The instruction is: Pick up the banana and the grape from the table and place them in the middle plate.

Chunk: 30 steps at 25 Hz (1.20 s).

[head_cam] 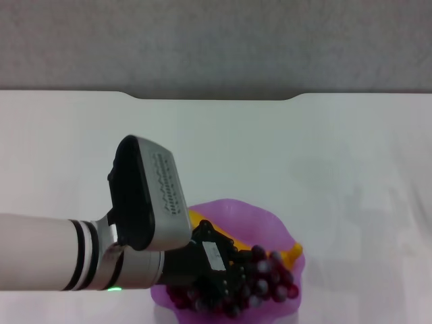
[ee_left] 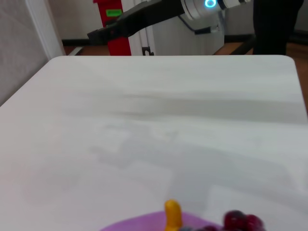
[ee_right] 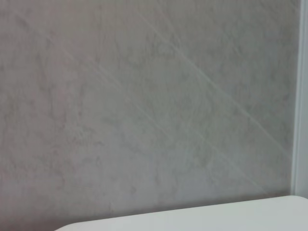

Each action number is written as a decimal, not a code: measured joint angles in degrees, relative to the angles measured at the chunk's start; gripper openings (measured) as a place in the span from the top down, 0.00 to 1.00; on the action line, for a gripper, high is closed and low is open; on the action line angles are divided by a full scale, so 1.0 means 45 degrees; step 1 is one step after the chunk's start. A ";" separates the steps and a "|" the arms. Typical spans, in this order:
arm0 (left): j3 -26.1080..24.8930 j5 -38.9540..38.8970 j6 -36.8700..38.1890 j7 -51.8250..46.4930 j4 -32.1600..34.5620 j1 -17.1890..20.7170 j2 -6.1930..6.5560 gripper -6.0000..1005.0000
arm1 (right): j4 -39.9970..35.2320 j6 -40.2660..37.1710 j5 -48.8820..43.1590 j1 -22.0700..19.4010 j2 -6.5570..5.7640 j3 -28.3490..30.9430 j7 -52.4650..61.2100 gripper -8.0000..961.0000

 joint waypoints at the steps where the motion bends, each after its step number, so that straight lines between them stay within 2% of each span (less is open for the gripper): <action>1: -0.0018 -0.0214 0.0241 0.0332 0.0427 -0.0097 -0.0002 0.88 | 0.0006 0.0000 0.0002 0.0003 0.0000 0.0000 0.0000 0.26; 8: 0.0103 -0.0662 0.1471 0.0717 0.2568 -0.0935 -0.0030 0.88 | 0.0011 0.0000 0.0019 0.0044 0.0000 -0.0001 0.0000 0.26; 18: -0.0070 -0.0870 0.1690 0.0568 0.2221 -0.0891 -0.0031 0.89 | 0.0010 0.0117 0.0000 0.0082 0.0000 -0.0006 0.0000 0.26; 28: -0.0352 -0.1172 0.1865 0.0677 0.2001 -0.0805 -0.0007 0.71 | 0.0029 0.0150 0.0016 0.0080 -0.0001 0.0014 0.0000 0.26; 30: -0.0590 -0.1125 0.2285 0.0765 0.1710 -0.0643 -0.0006 0.63 | 0.0029 0.0154 0.0015 0.0085 -0.0001 0.0003 0.0001 0.26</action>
